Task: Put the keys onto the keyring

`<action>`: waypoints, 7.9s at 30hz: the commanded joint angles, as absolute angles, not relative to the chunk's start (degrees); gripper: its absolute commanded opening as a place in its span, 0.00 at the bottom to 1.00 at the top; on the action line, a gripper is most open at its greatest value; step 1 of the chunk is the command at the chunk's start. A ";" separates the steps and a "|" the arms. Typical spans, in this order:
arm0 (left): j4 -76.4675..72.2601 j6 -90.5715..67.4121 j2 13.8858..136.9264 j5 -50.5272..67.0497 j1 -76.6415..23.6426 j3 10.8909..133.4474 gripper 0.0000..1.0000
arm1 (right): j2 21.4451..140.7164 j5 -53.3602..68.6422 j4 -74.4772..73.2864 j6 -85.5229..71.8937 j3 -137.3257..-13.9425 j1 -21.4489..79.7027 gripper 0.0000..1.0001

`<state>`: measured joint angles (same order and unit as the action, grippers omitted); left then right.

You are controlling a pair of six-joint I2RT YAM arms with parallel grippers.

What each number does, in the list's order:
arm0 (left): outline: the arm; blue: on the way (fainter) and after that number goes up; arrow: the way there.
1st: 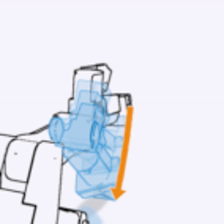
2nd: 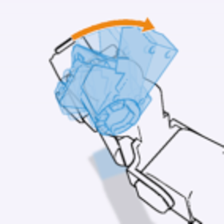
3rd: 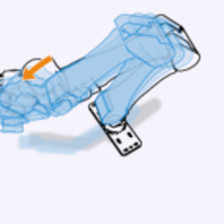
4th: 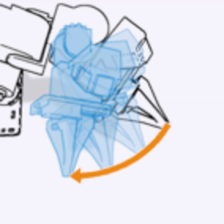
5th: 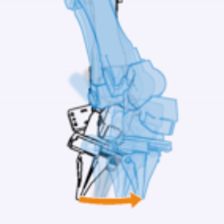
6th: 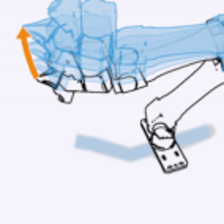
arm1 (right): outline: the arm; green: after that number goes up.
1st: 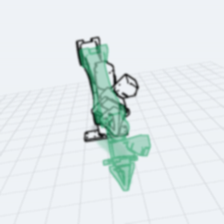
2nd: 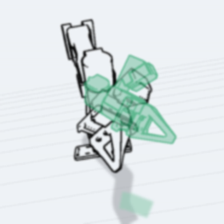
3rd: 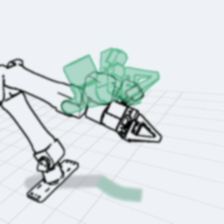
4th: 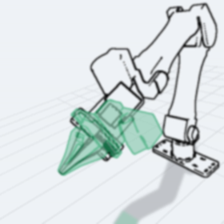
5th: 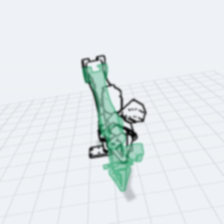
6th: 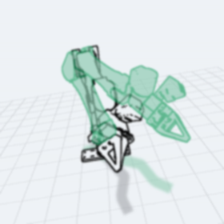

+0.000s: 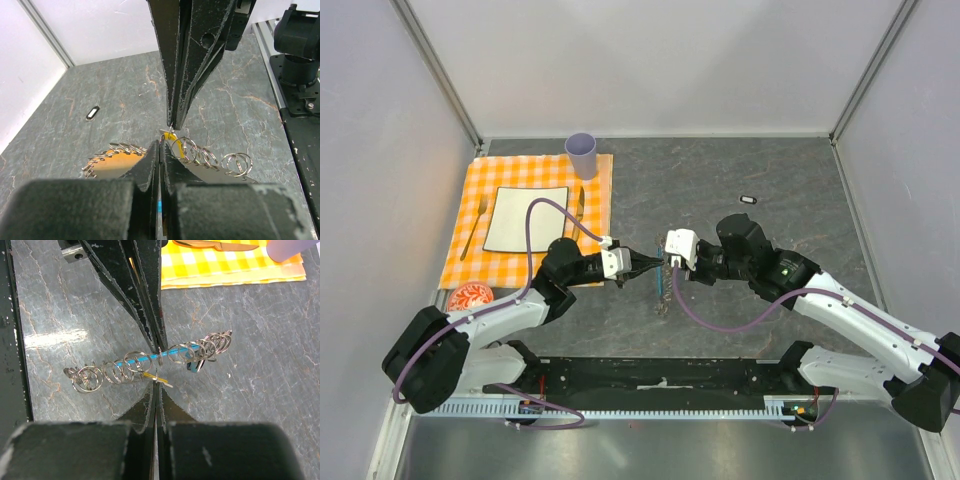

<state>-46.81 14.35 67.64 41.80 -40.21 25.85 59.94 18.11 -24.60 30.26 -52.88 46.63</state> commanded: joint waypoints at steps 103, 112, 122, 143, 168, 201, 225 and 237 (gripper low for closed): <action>-48.34 16.17 66.80 43.86 -40.08 27.16 0.02 | 58.80 20.04 -24.70 30.85 -53.17 46.50 0.00; -48.52 16.00 66.62 43.86 -40.08 27.16 0.02 | 59.06 21.09 -24.87 30.85 -53.17 46.58 0.00; -49.04 15.56 66.97 44.38 -40.08 27.25 0.02 | 59.59 20.57 -24.87 30.94 -53.26 46.58 0.00; -49.13 15.47 67.24 45.70 -40.08 27.42 0.02 | 59.68 21.45 -24.87 31.03 -53.44 46.58 0.00; -48.69 15.65 67.06 45.70 -40.08 27.42 0.02 | 59.68 20.21 -25.23 30.85 -53.70 46.58 0.00; -49.13 15.47 67.50 44.04 -40.08 27.42 0.02 | 59.24 21.88 -24.52 30.59 -53.61 46.58 0.00; -49.48 15.82 66.80 43.86 -40.08 26.81 0.02 | 59.41 20.22 -24.52 30.32 -53.35 46.58 0.00; -49.39 15.73 66.88 44.56 -40.08 26.98 0.02 | 58.98 19.86 -24.35 30.23 -53.09 46.49 0.00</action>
